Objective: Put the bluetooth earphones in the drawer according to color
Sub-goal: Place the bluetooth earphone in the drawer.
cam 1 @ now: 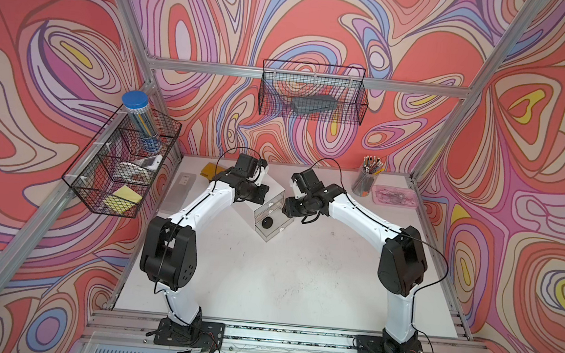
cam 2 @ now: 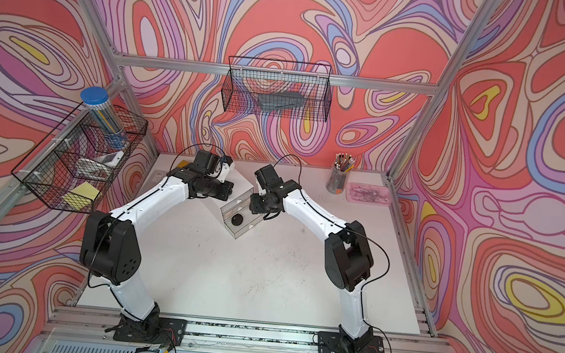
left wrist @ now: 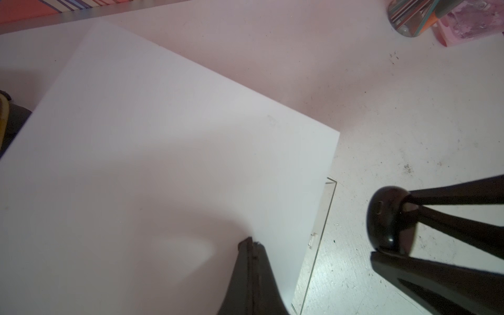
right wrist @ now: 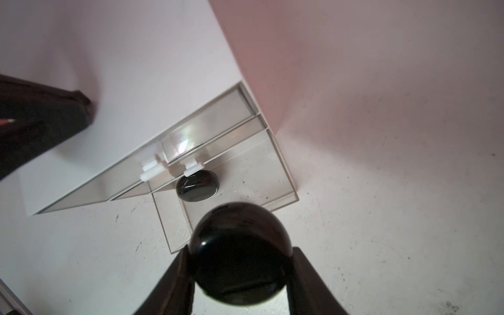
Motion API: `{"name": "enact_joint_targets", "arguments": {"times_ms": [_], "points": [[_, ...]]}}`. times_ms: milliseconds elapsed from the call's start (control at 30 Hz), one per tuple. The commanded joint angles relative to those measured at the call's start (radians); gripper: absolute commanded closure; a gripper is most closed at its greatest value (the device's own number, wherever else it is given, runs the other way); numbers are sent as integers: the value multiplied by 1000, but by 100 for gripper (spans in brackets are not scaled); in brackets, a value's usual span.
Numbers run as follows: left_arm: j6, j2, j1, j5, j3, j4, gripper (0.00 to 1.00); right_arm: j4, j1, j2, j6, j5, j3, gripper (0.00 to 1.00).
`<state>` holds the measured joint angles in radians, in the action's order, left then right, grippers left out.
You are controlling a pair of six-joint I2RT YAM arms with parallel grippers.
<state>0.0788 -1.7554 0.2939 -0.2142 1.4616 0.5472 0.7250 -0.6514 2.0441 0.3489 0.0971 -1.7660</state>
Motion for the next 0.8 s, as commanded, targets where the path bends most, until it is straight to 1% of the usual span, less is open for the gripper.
{"name": "enact_joint_targets", "arguments": {"times_ms": [0,200,300,633,767], "points": [[7,-56,9,-10,-30,168,100,-9,-5,30,-5,22,-38,69],[6,-58,9,-11,-30,168,100,-14,-5,93,-3,40,-86,69],[6,-58,10,-10,-30,168,100,0,-5,126,2,45,-113,68],[7,-61,10,-13,-30,166,100,-5,-6,175,19,63,-110,65],[6,-60,10,-8,-30,166,100,-6,-5,189,16,65,-108,60]]}}
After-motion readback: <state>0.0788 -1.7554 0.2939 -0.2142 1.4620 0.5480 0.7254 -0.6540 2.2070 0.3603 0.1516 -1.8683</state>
